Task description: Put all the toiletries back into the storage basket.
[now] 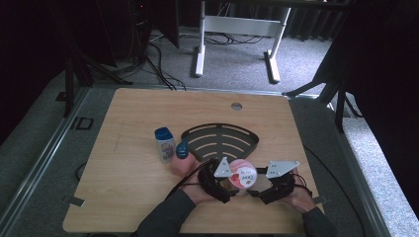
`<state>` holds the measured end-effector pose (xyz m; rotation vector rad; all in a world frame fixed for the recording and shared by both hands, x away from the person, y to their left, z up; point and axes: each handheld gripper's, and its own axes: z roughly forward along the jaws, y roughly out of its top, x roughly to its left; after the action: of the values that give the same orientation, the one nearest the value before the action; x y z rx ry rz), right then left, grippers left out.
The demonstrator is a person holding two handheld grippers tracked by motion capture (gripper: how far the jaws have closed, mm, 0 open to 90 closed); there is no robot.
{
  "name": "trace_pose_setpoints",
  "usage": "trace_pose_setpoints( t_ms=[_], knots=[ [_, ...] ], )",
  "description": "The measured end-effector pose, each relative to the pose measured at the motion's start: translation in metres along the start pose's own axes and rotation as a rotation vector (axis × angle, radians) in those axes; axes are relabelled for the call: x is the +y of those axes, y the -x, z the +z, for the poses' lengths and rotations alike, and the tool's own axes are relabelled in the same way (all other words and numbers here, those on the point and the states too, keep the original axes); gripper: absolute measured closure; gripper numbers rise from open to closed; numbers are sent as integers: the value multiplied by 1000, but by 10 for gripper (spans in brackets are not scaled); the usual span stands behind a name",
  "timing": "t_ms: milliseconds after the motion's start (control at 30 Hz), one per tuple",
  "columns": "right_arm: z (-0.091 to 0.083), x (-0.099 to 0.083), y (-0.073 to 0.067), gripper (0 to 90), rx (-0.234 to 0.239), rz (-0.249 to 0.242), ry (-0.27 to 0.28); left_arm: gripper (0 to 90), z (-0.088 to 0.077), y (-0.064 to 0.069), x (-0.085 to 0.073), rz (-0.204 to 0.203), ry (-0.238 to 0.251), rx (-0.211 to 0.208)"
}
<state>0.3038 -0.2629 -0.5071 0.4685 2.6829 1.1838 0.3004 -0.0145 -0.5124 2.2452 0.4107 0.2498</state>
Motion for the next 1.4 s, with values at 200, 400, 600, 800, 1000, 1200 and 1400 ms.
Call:
trace_pose_setpoints(
  t_ms=[200,400,600,800,1000,1200,1400],
  knots=[
    [-3,2,3,191,-5,-3,0,121,1,-2,4,-11,0,3],
    [-4,4,8,192,-4,-3,1,118,2,-4,8,-15,-2,11],
    [-5,6,11,192,-6,-6,5,113,3,-5,11,-32,0,18],
    [-5,8,14,192,-16,-14,-7,104,6,-6,14,-43,-8,33],
    [-7,9,16,192,-18,-14,-6,103,7,-7,17,-45,-9,38],
    [-9,10,20,191,-21,-14,-5,101,8,-8,21,-53,-5,45],
    [-10,10,23,192,-20,-11,-8,101,9,-9,24,-55,-8,53]
  ],
)
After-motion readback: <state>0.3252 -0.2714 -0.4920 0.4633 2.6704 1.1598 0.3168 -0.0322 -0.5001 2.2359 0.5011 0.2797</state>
